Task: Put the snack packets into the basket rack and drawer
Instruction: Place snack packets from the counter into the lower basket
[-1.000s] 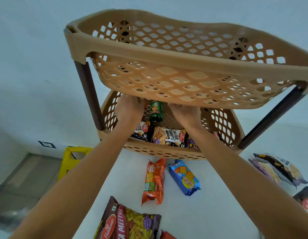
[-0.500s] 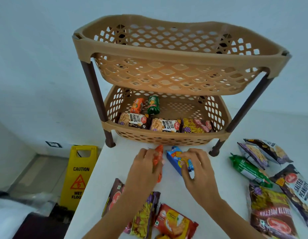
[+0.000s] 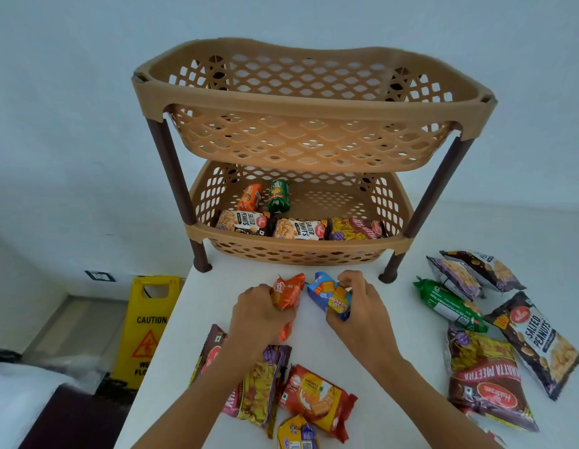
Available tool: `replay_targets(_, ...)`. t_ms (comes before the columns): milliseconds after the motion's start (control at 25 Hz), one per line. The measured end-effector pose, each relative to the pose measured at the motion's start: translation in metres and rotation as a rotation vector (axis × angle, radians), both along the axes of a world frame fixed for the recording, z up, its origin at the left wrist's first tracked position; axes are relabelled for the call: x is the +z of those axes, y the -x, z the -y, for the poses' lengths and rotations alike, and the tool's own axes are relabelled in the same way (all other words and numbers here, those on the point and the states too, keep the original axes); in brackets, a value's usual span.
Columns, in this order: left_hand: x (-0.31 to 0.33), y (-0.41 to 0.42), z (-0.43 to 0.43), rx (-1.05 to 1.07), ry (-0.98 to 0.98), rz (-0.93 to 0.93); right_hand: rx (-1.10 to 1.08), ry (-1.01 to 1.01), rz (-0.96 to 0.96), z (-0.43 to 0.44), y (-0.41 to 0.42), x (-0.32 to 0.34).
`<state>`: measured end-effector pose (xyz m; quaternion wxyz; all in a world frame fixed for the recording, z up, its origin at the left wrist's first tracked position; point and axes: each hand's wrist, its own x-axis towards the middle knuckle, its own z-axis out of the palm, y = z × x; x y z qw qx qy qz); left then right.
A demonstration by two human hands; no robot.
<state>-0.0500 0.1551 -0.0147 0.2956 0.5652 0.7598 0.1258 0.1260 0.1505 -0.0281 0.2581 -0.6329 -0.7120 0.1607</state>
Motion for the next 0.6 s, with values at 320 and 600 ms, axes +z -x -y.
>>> replay_targets(320, 0.058, 0.015, 0.01, -0.099, -0.11, 0.381, 0.0, -0.391, -0.166, 0.015, -0.016, 0.042)
replay_targets(600, 0.09, 0.001, -0.076, -0.064, -0.291, 0.445, -0.095, -0.411, -0.23, -0.055, -0.011, 0.077)
